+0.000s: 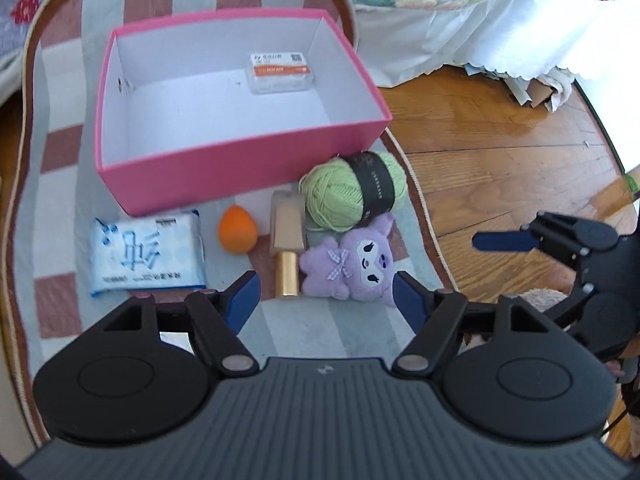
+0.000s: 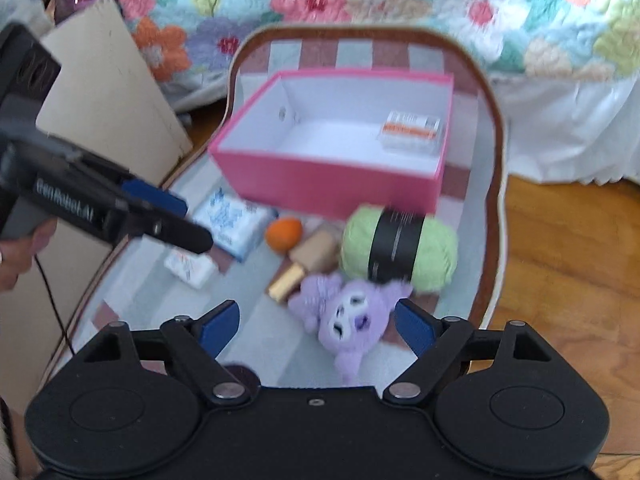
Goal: Organize objects
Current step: 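Withdraw the left tool and move it to the purple plush toy, then close the left gripper on the purple plush toy and lift it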
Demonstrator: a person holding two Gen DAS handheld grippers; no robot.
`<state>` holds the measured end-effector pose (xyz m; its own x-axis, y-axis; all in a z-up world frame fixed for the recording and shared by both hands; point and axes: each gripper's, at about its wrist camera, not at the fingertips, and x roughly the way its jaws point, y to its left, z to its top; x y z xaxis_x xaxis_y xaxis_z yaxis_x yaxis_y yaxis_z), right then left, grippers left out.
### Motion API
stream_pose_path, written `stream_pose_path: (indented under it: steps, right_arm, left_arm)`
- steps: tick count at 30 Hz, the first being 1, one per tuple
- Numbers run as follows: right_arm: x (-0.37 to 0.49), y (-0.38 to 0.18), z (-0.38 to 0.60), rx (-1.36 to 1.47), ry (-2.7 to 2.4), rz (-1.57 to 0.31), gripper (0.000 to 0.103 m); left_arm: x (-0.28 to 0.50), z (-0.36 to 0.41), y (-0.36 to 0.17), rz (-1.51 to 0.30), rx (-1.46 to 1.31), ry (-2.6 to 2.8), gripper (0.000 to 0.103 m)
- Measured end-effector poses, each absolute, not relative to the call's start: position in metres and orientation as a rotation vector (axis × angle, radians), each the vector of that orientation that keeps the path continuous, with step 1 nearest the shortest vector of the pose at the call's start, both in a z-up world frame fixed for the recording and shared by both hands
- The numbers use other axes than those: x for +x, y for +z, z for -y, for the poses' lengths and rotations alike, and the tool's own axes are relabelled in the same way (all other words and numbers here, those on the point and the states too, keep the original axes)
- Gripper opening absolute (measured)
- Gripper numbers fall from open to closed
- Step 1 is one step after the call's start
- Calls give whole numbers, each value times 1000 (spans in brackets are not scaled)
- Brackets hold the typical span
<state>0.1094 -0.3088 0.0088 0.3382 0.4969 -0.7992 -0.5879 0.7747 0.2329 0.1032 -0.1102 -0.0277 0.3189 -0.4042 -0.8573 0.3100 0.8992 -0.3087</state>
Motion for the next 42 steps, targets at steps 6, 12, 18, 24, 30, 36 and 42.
stream_pose_path:
  steps: [6, 12, 18, 24, 30, 36, 42]
  right_arm:
    - [116, -25, 294, -196, 701, -1055, 88]
    - [136, -48, 276, -232, 731, -1128, 88]
    - [160, -84, 252, -296, 700, -1226, 84]
    - [162, -89, 256, -331, 668, -1251, 57]
    - [155, -85, 274, -427, 733, -1233, 53]
    - [158, -90, 277, -415, 747, -1274, 66]
    - [155, -93, 276, -390, 717, -1279, 55]
  left_arm:
    - [96, 121, -56, -1109, -67, -509, 72]
    - [106, 132, -82, -1131, -127, -550, 68]
    - [128, 139, -118, -1217, -237, -548, 46]
    - [126, 152, -131, -1284, -222, -489, 36]
    - [121, 156, -145, -1285, -251, -452, 36]
    - [122, 150, -174, -1382, -465, -427, 36]
    - [112, 154, -168, -1300, -400, -440, 28]
